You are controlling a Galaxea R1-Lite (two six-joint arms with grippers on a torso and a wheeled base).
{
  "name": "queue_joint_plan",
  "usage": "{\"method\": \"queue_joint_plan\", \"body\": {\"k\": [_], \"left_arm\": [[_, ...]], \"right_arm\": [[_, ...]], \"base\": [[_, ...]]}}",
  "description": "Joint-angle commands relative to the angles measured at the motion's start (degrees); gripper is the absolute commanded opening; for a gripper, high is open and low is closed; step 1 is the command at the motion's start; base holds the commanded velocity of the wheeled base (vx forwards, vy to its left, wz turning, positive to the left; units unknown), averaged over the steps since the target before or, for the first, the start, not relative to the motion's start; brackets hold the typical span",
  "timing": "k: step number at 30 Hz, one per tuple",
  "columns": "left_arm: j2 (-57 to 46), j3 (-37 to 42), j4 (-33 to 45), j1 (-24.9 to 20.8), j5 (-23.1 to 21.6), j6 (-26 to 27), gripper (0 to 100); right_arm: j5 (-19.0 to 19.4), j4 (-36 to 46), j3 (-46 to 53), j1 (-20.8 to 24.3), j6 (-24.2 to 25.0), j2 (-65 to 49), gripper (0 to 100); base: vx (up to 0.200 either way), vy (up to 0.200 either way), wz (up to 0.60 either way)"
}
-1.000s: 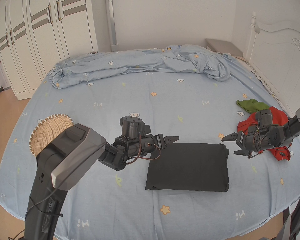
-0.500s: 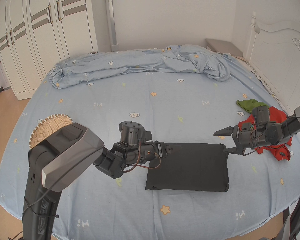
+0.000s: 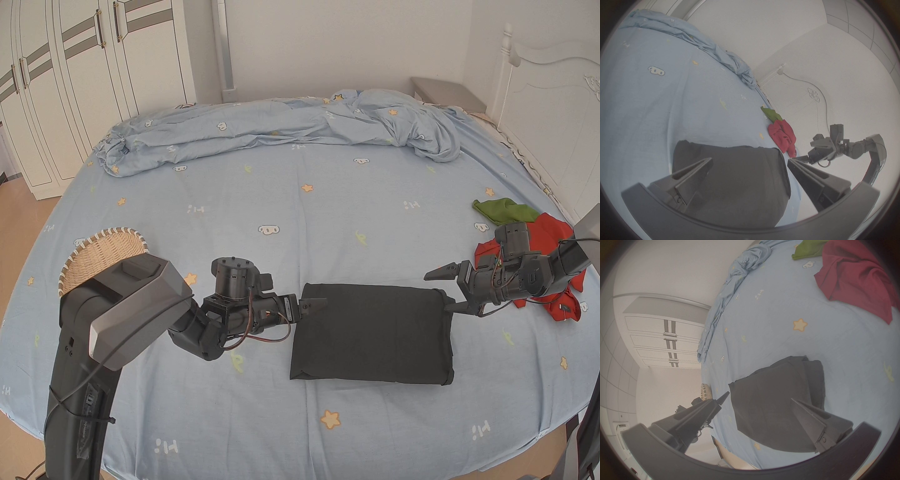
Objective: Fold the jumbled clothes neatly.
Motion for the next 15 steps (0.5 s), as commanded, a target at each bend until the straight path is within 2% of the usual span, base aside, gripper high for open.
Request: {"method": "queue_joint_plan", "body": {"k": [1, 5, 11, 15], "left_arm": [[-3.4, 1.1, -1.3, 1.6, -0.1, -0.1, 100], [-6.6, 4.3, -2.2, 2.5, -0.2, -0.1, 100], [-5.8, 9.1, -2.7, 2.8, -0.2, 0.0, 100], [-5.4, 14.9, -6.7, 2.8, -0.2, -2.7, 100]], "right_arm": [[0.5, 0.0, 3.0, 0.0, 0.0, -4.4, 100], [0.6, -0.1, 6.4, 0.0, -0.6, -8.8, 100], [1.0, -0.2, 10.2, -1.9, -2.0, -10.2, 100], [1.7, -0.1, 11.4, -3.4, -3.8, -10.4, 100]], "base": [[0.000, 0.000, 0.00], [0.000, 0.000, 0.00], [0.000, 0.000, 0.00], [0.000, 0.000, 0.00]]}}
